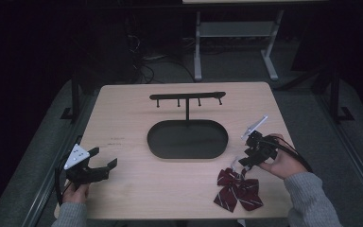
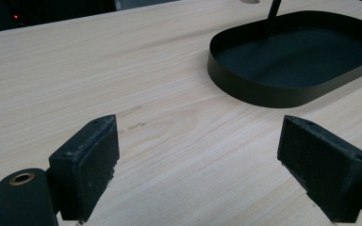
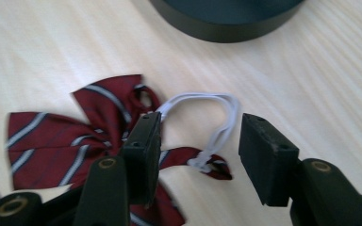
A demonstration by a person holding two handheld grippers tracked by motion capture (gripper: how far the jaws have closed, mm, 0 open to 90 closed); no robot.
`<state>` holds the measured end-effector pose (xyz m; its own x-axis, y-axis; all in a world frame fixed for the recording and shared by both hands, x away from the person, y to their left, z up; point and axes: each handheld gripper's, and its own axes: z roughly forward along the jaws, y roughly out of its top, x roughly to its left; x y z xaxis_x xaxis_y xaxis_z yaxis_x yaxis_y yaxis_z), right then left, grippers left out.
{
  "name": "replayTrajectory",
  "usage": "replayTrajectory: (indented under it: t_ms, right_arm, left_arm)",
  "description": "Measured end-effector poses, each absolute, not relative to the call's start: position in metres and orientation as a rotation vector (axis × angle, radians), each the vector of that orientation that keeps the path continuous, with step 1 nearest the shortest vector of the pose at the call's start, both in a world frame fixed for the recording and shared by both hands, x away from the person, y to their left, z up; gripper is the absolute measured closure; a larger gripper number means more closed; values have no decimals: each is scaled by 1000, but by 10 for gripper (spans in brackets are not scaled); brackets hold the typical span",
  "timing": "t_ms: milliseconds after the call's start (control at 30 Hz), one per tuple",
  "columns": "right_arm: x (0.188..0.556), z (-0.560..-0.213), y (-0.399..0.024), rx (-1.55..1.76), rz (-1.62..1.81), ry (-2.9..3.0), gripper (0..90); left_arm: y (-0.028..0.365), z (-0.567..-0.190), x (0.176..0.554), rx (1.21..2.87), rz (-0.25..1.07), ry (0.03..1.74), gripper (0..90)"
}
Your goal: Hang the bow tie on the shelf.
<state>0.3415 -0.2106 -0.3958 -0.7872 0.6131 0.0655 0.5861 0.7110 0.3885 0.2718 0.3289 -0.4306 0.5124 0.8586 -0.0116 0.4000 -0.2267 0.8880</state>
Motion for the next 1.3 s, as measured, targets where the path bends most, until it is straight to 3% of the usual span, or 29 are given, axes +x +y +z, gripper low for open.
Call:
replayTrajectory:
  t_ms: [533, 1300]
  right_arm:
    - [370, -422, -202, 1089, 441, 2894, 573]
    - [372, -438, -192, 1016, 347, 2888, 744]
  left_arm:
    - [328, -431, 272, 1839, 628, 1041, 129]
    - [331, -430, 272, 1832, 625, 1047, 128]
